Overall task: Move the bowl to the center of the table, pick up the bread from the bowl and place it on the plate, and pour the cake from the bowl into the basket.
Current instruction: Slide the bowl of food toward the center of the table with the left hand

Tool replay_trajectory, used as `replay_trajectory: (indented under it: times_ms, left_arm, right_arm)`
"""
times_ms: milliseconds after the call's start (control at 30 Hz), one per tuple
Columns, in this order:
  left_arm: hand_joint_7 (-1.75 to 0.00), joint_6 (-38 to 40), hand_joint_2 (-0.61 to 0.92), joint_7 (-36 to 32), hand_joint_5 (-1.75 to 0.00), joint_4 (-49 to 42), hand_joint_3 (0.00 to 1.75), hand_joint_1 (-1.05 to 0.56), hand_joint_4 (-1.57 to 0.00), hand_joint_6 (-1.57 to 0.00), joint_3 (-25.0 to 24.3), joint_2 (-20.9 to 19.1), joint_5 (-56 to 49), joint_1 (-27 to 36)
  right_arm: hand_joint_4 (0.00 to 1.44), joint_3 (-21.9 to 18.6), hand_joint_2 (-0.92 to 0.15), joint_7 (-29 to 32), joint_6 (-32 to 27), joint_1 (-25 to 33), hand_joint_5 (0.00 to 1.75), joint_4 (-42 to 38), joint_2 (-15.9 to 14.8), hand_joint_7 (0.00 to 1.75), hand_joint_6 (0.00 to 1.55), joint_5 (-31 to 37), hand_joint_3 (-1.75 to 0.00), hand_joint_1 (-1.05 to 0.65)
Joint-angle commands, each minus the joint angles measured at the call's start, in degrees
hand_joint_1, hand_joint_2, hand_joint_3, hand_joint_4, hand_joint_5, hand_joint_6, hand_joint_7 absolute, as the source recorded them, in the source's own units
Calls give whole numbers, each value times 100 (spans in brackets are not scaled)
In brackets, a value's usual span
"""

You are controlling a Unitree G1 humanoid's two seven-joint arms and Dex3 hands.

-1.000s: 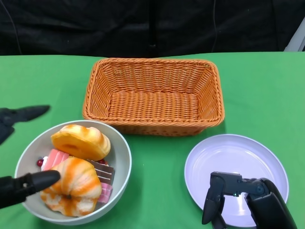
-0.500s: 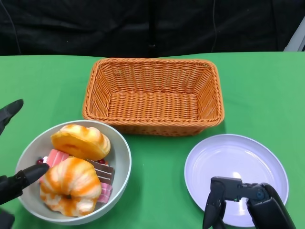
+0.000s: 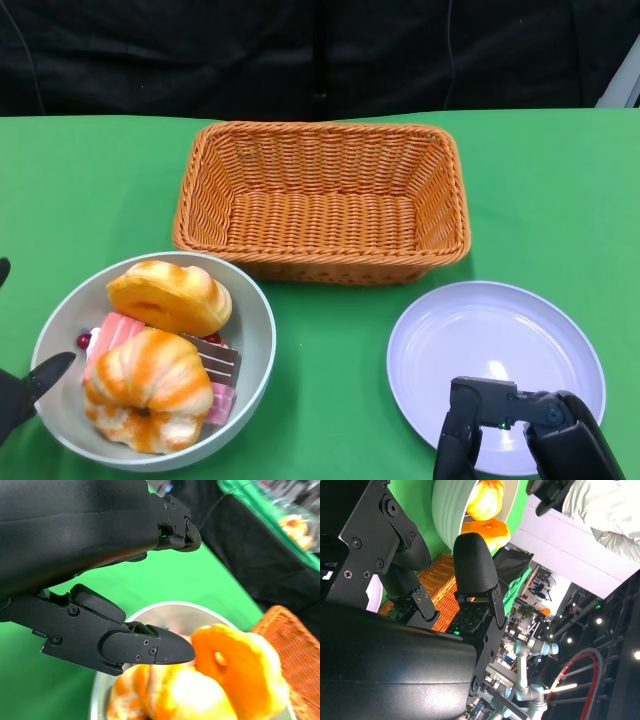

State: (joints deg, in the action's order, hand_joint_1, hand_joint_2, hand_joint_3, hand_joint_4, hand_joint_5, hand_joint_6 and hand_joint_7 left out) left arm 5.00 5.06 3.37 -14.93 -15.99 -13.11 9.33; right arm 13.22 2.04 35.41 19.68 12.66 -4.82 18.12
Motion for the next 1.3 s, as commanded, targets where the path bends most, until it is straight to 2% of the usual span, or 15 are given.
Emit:
replay_trajectory:
  times_ms: [33, 133, 233, 333, 400, 500, 700, 833, 1000, 1300]
  left_arm:
    - [-12, 670, 92, 265, -18, -36, 43, -66, 0, -3, 68, -193, 120, -117]
    - [-10, 978, 92, 483, -16, -77, 44, -63, 0, -4, 97, -271, 296, -199]
    - [-6, 1651, 92, 981, -4, -107, 49, -65, 0, -2, 81, -353, 780, -359]
    - [-5, 2158, 92, 1247, -2, -165, 50, -65, -1, -3, 34, -353, 1212, -538]
    - [-2, 2684, 92, 1576, -1, -299, 50, -66, 0, -1, -172, -285, 1862, -757]
    - [0, 3047, 92, 1823, 0, -424, 50, -66, 0, 0, -285, -280, 2418, -913]
    - [0, 3502, 92, 2020, 0, -551, 56, -67, 0, 0, -280, -272, 3057, -1082]
    - [0, 3724, 92, 1921, 0, -437, 58, -67, 0, 0, -209, -227, 3266, -1123]
    - [0, 4007, 92, 1907, 0, -320, 57, -70, 0, 0, -132, -140, 3535, -1210]
    - [0, 4428, 92, 1738, 0, -71, 58, -69, 0, 0, 54, 84, 3739, -1289]
  right_arm:
    - [99, -31, -5, -20, 35, 35, 169, 60, -68, 152, 94, -58, -175, 25]
    - [100, -28, -6, 4, 82, 21, 169, 15, -50, 152, 94, -64, -175, 27]
    - [100, -15, -6, -26, 25, 46, 168, 47, -56, 152, 94, -76, -175, 27]
    - [98, -11, -5, -83, -78, 53, 168, 137, -71, 151, 94, -73, -175, 27]
    - [99, -20, -4, -88, -60, 16, 168, 109, -68, 151, 93, -75, -175, 27]
    - [99, -18, -3, -95, -53, 23, 168, 129, -62, 151, 94, -72, -175, 27]
    - [99, -17, -6, -70, -56, 47, 169, 135, -30, 152, 95, -56, -175, 30]
    - [99, -22, -6, -80, -74, 45, 169, 143, -33, 152, 95, -75, -175, 31]
    - [99, -56, -4, -86, -20, 2, 170, 115, -65, 152, 94, -88, -175, 24]
    - [99, -39, -2, -136, -99, 18, 170, 170, -54, 152, 94, -130, -175, 20]
